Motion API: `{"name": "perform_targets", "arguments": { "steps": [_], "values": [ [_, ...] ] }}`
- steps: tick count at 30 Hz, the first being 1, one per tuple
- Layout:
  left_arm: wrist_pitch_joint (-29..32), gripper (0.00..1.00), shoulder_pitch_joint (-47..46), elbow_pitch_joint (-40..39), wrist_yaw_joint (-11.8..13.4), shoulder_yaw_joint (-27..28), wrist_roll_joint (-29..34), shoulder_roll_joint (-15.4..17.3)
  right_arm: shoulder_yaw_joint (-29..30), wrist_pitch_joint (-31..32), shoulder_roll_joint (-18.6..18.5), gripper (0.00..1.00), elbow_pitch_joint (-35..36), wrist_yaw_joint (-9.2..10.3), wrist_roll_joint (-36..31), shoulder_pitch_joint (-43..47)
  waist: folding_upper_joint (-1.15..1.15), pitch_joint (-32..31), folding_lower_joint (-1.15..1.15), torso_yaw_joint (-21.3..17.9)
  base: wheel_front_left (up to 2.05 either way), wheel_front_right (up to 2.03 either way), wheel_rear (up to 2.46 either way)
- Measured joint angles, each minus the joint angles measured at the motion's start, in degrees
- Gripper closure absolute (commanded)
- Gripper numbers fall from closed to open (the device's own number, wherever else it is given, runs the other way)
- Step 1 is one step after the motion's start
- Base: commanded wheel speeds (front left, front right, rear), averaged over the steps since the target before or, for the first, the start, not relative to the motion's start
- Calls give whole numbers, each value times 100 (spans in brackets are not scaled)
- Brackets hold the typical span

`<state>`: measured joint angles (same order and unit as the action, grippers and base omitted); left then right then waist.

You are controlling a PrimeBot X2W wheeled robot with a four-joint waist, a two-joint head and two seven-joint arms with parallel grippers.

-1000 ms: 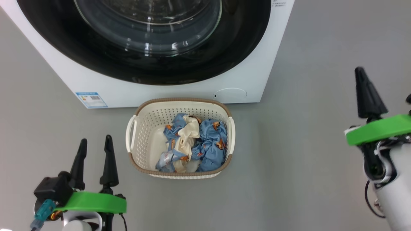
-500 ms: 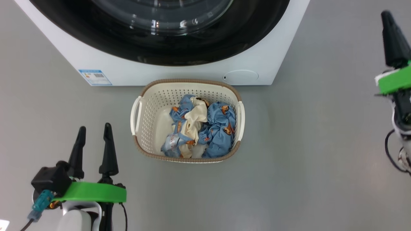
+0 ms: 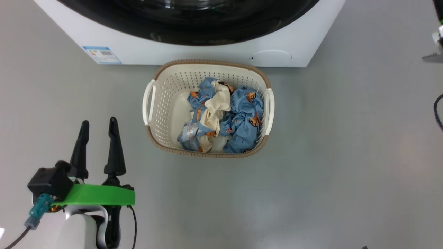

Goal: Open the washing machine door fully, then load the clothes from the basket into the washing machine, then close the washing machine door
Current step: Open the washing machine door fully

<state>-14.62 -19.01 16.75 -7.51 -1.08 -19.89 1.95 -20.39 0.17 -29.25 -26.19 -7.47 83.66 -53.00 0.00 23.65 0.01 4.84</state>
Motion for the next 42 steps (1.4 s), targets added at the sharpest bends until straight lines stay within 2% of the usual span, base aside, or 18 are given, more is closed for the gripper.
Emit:
{"name": "perform_targets", "arguments": {
  "steps": [9,25,42],
  "values": [
    [-1,0,-216,-33,0,-62,-136,-18,51,927,-20,100,19,0,824,-650,0,426,0,135,0,0,0],
    [-1,0,-373,-31,60,-298,-487,-31,244,2071,157,100,-357,0,1251,-1699,0,860,0,384,0,0,0],
    [0,0,-431,-51,138,-471,-671,-33,334,2509,243,100,-803,9,1228,-2237,0,1005,0,588,0,0,0]
  ]
}}
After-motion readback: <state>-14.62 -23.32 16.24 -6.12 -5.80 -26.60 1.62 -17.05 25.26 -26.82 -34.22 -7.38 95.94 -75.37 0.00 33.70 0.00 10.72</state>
